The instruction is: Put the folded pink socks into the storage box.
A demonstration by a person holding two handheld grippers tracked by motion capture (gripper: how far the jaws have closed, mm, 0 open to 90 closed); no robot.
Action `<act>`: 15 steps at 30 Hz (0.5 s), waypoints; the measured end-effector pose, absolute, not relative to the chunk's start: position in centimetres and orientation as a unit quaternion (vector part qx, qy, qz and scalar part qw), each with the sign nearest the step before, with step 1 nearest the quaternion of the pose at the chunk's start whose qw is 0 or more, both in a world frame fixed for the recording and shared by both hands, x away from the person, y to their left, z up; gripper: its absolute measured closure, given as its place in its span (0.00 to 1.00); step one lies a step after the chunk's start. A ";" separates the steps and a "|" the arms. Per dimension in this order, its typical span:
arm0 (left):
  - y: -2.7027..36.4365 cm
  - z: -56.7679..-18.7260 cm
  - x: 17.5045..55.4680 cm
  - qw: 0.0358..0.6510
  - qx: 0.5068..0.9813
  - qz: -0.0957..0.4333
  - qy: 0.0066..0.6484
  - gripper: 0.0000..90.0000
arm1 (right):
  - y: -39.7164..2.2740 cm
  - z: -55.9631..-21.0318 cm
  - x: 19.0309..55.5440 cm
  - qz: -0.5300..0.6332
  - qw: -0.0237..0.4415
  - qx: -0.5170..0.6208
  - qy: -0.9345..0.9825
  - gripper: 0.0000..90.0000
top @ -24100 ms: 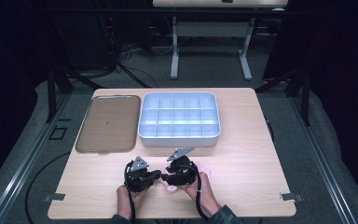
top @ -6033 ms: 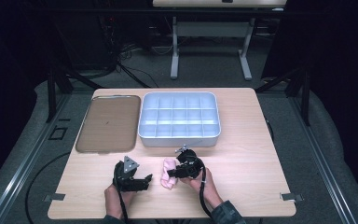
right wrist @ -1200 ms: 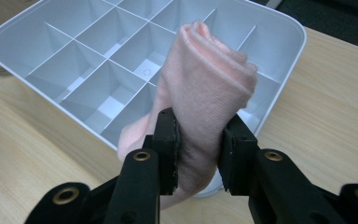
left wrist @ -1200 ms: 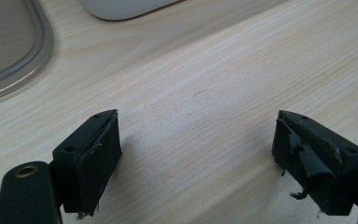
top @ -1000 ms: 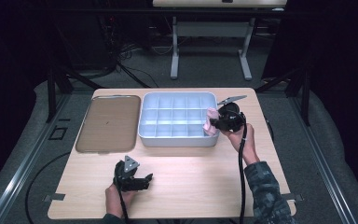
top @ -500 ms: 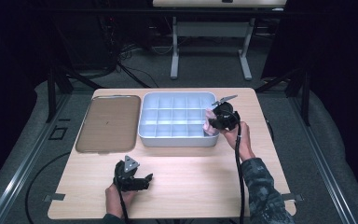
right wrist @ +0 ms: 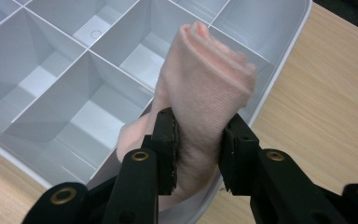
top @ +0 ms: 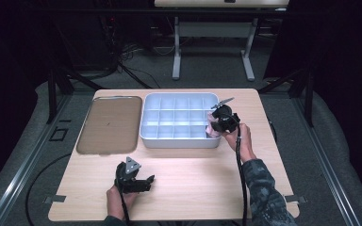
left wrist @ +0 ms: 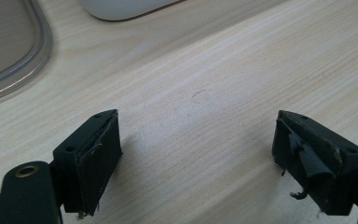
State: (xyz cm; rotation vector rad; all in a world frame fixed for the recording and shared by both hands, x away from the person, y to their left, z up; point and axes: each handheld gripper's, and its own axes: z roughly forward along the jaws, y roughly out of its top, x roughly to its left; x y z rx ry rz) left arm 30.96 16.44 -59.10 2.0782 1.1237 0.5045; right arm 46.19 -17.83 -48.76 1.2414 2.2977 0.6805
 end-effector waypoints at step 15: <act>16.4 -59.1 31.0 0.355 0.805 0.195 0.434 0.17 | -17.8 -49.6 46.0 0.241 0.209 0.447 0.836 0.61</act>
